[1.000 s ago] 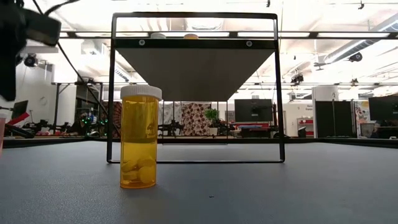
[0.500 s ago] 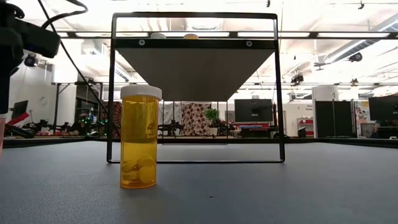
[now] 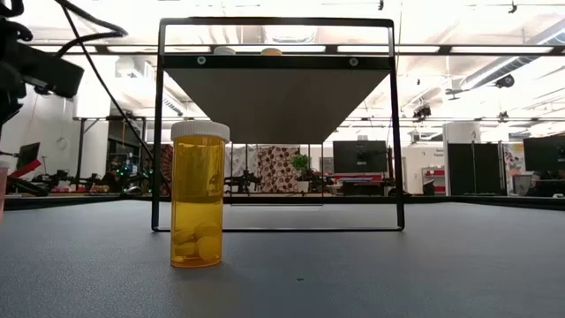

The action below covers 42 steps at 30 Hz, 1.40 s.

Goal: Pick and place medicine bottles onto shelf by color
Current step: Put the orange pill bottle on the shelf aligned with the blue pill bottle, then put the pink pill bottle on the shelf

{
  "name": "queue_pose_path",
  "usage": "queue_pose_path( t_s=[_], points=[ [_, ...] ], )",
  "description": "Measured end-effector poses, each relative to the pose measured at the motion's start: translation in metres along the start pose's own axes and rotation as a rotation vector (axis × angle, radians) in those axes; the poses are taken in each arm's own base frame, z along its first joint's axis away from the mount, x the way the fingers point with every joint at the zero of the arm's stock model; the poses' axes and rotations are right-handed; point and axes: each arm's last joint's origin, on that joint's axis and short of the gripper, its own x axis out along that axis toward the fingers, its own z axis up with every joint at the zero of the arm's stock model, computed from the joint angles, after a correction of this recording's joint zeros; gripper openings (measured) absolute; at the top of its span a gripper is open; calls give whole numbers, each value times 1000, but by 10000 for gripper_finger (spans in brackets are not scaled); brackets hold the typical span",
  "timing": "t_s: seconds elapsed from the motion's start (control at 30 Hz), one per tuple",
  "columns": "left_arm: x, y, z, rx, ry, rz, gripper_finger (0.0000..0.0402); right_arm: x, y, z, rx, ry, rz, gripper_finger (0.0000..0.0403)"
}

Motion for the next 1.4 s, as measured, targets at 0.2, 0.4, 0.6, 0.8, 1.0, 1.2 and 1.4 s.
queue_pose_path(
  t_s=[0.2, 0.4, 0.6, 0.8, 1.0, 1.2, 1.4],
  points=[
    [3, -4, -1, 36, 32, 7, 159, 0, 0, 0, 0, 0, 0, 9],
    [0, -5, -1, 37, 33, -17, 101, 0, 0, -1, -2, 3, -1, 9],
    [-14, -14, 3, 95, 29, -81, 77, 0, 0, -2, -4, 5, -1, 9],
    [-43, -29, 8, 179, 24, -196, 83, 0, 0, -2, -4, 5, -1, 9],
    [-72, -40, 14, 250, -11, -302, 83, 1, 0, -3, -7, 9, -1, 9],
    [-89, -46, 18, 300, -37, -360, 83, 1, 0, -4, -9, 12, -1, 9],
    [-92, -47, 18, 322, -45, -372, 83, 2, 1, -7, -15, 19, -2, 9]
  ],
)
